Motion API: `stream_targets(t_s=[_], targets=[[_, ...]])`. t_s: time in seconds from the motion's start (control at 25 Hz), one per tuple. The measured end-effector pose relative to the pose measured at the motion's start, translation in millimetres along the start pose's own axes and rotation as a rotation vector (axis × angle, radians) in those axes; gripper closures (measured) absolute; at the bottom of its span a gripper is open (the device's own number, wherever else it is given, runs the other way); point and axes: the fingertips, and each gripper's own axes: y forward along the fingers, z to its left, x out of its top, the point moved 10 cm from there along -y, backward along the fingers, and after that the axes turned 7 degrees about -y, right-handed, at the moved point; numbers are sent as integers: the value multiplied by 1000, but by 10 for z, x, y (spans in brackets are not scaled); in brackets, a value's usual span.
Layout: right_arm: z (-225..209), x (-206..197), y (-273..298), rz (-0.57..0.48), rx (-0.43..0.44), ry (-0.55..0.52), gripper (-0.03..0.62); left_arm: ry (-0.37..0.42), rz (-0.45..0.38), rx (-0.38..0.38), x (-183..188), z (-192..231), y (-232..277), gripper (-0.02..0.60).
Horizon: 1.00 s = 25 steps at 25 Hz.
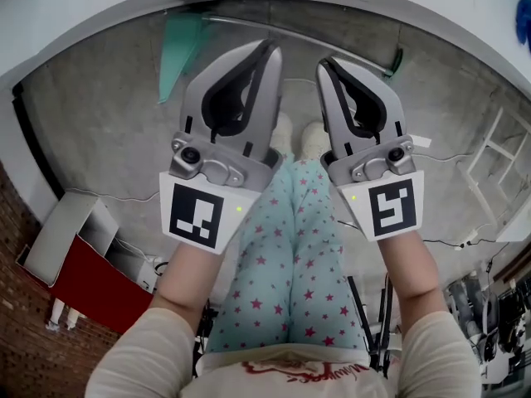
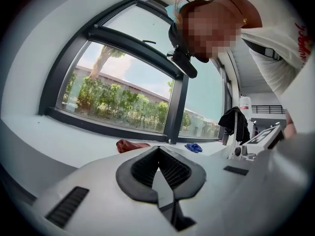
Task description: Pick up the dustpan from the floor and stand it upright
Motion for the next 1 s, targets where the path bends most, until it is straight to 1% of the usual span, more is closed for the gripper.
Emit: stream_targets(t_s=[0.08,0.24,0.32,0.44,0.52,0.6,0.64,0.68,0.72,0.84,1.0], targets=[[40,-165,34,8,22,10,569,3,6,2,-95,65,-35,563],[34,-466,118,31,34,-24,569,-1,12,8,-252,152,-40,563],[0,-628,165,47,42,-56,569,-5,14,3,-298,164,-46,563],[-39,-905,286,95,84,-121,569,-6,26,-12,-352,201,-79,563],[-56,-1104,350,160,122,-150,568,-5,35,-23,-378,215,-108,563],[-82,-1329,387,243,157,-147,562,-2,44,-33,-409,217,-132,563],[-100,-1457,408,286,175,-143,523,-1,49,-35,-432,222,-141,563],[-121,-1596,434,328,195,-147,459,-2,55,-34,-462,230,-150,563],[-143,-1739,459,370,215,-163,432,-3,61,-29,-494,239,-166,563],[-228,-2125,533,478,244,-217,425,-4,69,-9,-574,284,-241,563],[-409,-2482,603,570,222,-270,416,-20,64,10,-657,317,-263,563]])
